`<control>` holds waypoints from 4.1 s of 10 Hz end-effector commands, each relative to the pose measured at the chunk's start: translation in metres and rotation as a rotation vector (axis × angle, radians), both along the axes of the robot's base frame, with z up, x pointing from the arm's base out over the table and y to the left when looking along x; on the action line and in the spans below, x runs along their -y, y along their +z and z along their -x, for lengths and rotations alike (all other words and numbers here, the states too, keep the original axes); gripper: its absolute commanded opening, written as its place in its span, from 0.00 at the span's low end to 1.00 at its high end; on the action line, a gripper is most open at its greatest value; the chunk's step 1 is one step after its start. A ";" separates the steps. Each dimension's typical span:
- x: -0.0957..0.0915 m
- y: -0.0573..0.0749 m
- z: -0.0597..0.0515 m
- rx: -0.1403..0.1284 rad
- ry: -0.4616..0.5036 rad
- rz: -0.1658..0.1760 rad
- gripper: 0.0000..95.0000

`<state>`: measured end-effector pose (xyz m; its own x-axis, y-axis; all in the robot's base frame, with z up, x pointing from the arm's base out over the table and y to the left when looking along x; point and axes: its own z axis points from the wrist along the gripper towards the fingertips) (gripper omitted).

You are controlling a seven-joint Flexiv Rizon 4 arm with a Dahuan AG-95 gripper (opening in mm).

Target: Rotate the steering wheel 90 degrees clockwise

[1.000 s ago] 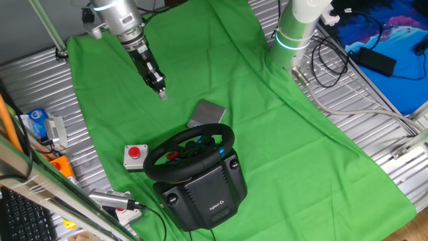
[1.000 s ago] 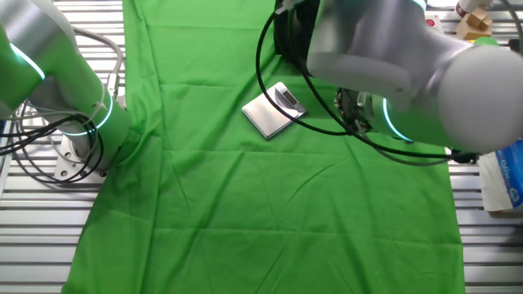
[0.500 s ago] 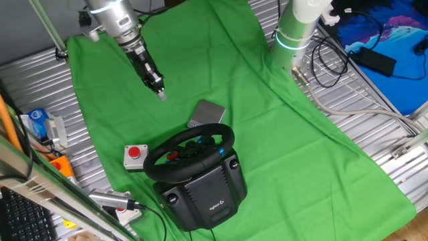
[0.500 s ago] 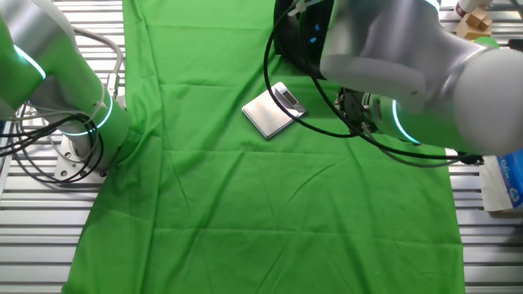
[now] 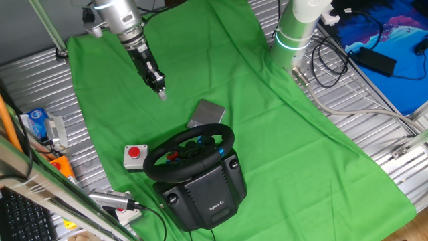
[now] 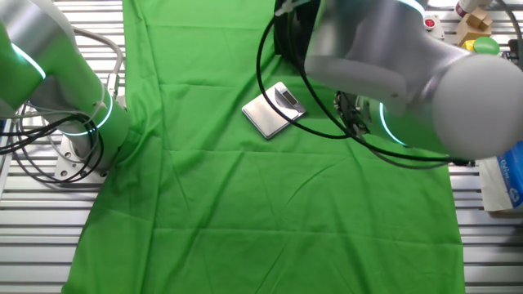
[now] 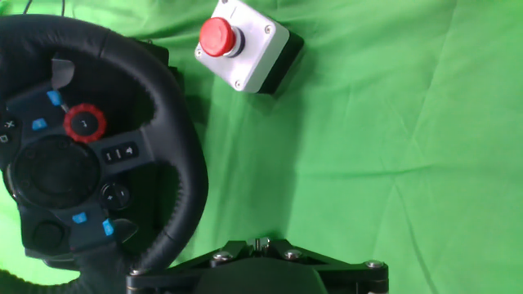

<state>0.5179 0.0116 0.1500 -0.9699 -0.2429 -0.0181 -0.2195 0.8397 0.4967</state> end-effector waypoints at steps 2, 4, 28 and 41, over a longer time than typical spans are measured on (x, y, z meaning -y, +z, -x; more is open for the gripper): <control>0.001 0.000 -0.001 -0.009 0.054 -0.017 0.00; 0.001 0.000 -0.001 -0.015 0.087 -0.034 0.00; -0.134 -0.032 0.030 -0.076 -0.078 -0.140 0.00; -0.133 -0.031 0.031 -0.011 0.089 -0.078 0.00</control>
